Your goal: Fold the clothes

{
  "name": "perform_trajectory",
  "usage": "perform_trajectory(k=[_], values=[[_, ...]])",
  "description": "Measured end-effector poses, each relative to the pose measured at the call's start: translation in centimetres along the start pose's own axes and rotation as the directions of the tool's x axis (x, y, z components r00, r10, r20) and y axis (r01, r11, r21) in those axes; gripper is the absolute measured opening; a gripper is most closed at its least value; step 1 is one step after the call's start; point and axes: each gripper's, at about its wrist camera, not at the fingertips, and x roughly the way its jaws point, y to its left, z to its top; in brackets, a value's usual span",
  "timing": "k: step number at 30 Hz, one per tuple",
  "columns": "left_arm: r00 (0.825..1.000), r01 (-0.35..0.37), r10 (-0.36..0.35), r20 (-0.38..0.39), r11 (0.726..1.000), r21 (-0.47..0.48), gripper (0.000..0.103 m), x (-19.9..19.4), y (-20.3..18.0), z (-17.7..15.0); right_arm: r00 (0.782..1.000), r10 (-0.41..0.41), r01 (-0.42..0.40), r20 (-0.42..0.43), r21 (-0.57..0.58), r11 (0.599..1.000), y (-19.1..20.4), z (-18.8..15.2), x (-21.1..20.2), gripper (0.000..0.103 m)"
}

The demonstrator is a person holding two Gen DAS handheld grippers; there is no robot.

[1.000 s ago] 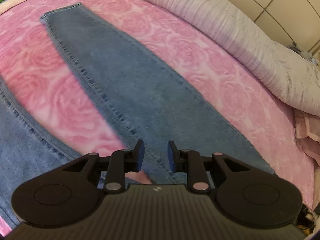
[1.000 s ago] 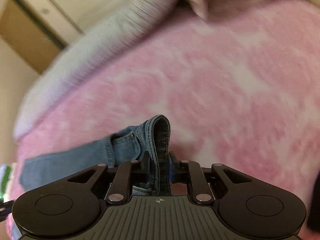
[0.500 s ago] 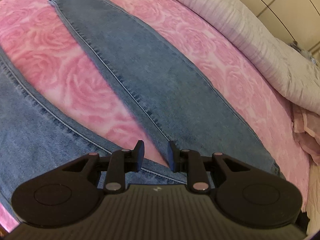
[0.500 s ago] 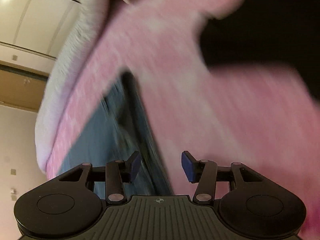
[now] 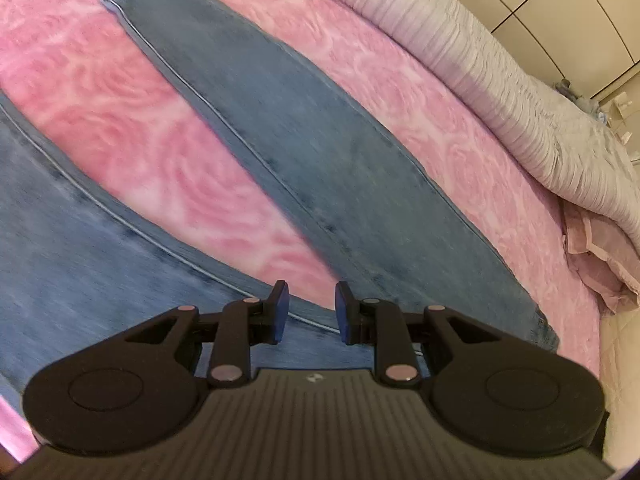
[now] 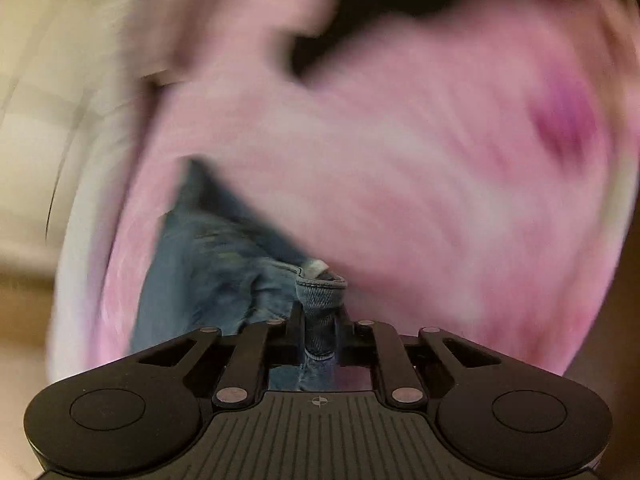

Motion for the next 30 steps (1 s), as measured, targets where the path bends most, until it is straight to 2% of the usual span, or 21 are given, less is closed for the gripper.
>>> perform_trajectory(k=[1, 3, 4, 7, 8, 9, 11, 14, 17, 19, 22, 24, 26, 28, 30], values=[[1.000, -0.012, 0.012, -0.001, 1.000, -0.006, 0.019, -0.4, 1.1, -0.1, 0.999, -0.031, 0.033, 0.023, -0.073, 0.997, 0.7, -0.2, -0.7, 0.010], [0.999, -0.049, 0.049, -0.004, 0.998, -0.037, 0.019, -1.3, 3.7, -0.3, 0.991, -0.130, 0.129, -0.006, -0.093, 0.987, -0.2, -1.1, 1.3, 0.011], [0.997, -0.074, 0.074, -0.004, 0.996, -0.055, 0.019, -1.8, 5.1, -0.5, 0.984, -0.175, 0.172, -0.037, -0.071, 0.982, -0.8, -1.4, 2.7, 0.012], [0.988, -0.148, 0.152, 0.024, 0.982, -0.120, 0.019, -4.4, 10.2, -0.7, 0.974, -0.224, 0.225, -0.033, 0.026, 0.974, -0.3, -1.5, 3.0, 0.022], [0.981, -0.184, 0.190, 0.030, 0.973, -0.141, 0.019, -5.2, 11.9, -0.8, 0.970, -0.240, 0.241, -0.031, 0.058, 0.969, -0.1, -1.5, 3.0, 0.032], [0.973, -0.220, 0.229, 0.035, 0.961, -0.164, 0.019, -5.9, 13.8, -0.7, 0.972, -0.234, 0.236, -0.037, 0.084, 0.968, -0.3, -1.7, 2.9, 0.036], [0.953, -0.275, 0.296, 0.059, 0.933, -0.233, 0.020, -7.5, 17.8, -0.5, 0.975, -0.216, 0.221, -0.049, 0.132, 0.966, -0.8, -2.2, 2.6, 0.039], [0.925, -0.312, 0.368, 0.095, 0.877, -0.365, 0.022, -9.4, 23.4, 0.2, 0.981, -0.191, 0.195, -0.037, 0.220, 0.956, -1.7, -3.1, 1.2, 0.040], [0.913, -0.280, 0.388, 0.127, 0.820, -0.499, 0.023, -9.8, 27.9, 1.4, 0.983, -0.179, 0.181, -0.031, 0.271, 0.946, -1.5, -4.4, 1.0, 0.044], [0.914, -0.242, 0.378, 0.144, 0.796, -0.554, 0.024, -9.4, 30.1, 2.3, 0.982, -0.188, 0.187, -0.021, 0.273, 0.944, -0.9, -5.2, 1.0, 0.045], [0.924, -0.203, 0.350, 0.154, 0.790, -0.579, 0.024, -9.1, 31.7, 2.8, 0.979, -0.204, 0.195, 0.003, 0.283, 0.939, -0.2, -6.1, 1.2, 0.049], [0.925, -0.227, 0.351, 0.146, 0.819, -0.527, 0.021, -9.2, 31.2, 3.1, 0.976, -0.218, 0.205, 0.013, 0.294, 0.934, 0.3, -6.4, 1.5, 0.050], [0.928, -0.234, 0.344, 0.141, 0.835, -0.498, 0.016, -9.6, 31.4, 3.0, 0.972, -0.236, 0.221, 0.016, 0.295, 0.930, 0.7, -6.5, 1.7, 0.050], [0.930, -0.230, 0.342, 0.132, 0.825, -0.516, 0.015, -10.3, 32.0, 2.8, 0.969, -0.248, 0.233, 0.013, 0.296, 0.926, 0.9, -6.4, 1.8, 0.051], [0.918, -0.271, 0.382, 0.107, 0.801, -0.534, 0.018, -10.8, 32.3, 2.7, 0.970, -0.244, 0.232, 0.004, 0.301, 0.925, 0.9, -6.3, 1.8, 0.051]])
